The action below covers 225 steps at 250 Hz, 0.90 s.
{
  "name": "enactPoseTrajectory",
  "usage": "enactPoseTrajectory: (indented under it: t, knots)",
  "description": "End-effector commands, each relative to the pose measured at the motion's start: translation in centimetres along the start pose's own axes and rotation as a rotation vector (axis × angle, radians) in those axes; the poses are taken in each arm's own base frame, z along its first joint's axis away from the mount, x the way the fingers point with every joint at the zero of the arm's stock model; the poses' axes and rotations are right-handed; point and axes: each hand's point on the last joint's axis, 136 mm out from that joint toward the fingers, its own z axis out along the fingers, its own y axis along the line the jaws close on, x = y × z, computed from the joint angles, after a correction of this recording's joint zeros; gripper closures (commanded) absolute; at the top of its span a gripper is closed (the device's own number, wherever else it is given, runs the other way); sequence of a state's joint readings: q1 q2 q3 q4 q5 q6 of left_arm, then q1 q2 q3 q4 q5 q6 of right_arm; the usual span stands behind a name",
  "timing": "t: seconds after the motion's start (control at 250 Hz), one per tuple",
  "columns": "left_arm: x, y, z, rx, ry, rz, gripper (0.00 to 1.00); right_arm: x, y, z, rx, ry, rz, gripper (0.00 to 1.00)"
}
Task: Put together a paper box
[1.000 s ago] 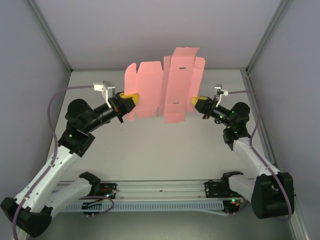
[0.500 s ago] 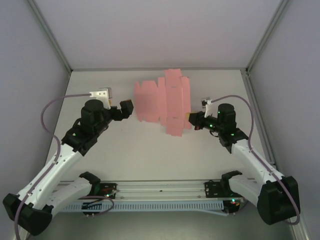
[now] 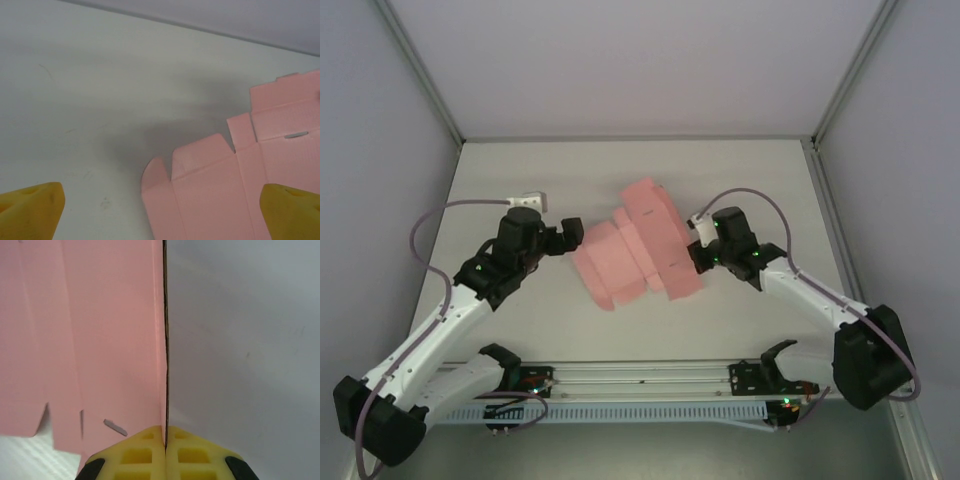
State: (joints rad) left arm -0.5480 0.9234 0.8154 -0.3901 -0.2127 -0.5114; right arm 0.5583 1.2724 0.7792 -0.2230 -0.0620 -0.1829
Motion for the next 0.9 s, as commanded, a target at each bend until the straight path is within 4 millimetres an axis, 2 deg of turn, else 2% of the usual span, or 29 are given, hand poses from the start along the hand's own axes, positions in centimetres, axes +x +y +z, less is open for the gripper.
enactPoseTrajectory:
  t: [0.0,0.136,0.232,0.351,0.459,0.595,0.695,0.894]
  knots:
    - [0.5,-0.4,0.1,0.035,0.012,-0.007,0.00,-0.2,-2.9,0.8,0.225,0.117,-0.344,1.00]
    - [-0.1,-0.7,0.4,0.032,0.012,0.004,0.00,-2.8,-1.5,2.6,0.288,0.101,-0.628,1.00]
    - [-0.6,-0.6,1.2,0.021,0.012,-0.001,0.00,-4.7,-0.6,3.8,0.353,0.058,-0.757,1.00]
    - [-0.8,-0.1,3.2,0.024,0.043,-0.026,0.00,-6.1,0.6,5.0,0.419,-0.008,-0.889,1.00]
    - [-1.0,0.4,5.4,0.057,0.068,-0.065,0.00,-7.4,1.5,5.2,0.493,-0.096,-0.937,1.00]
    - [-1.5,1.1,8.2,0.104,0.094,-0.109,0.00,-7.2,2.4,5.8,0.461,-0.103,-0.952,1.00]
    - [-1.8,1.2,9.7,0.112,0.090,-0.079,0.00,-7.0,2.6,5.9,0.451,-0.097,-0.952,1.00]
    - [0.2,1.2,12.4,0.131,0.151,0.013,0.00,-6.6,2.9,5.9,0.421,-0.095,-0.928,1.00]
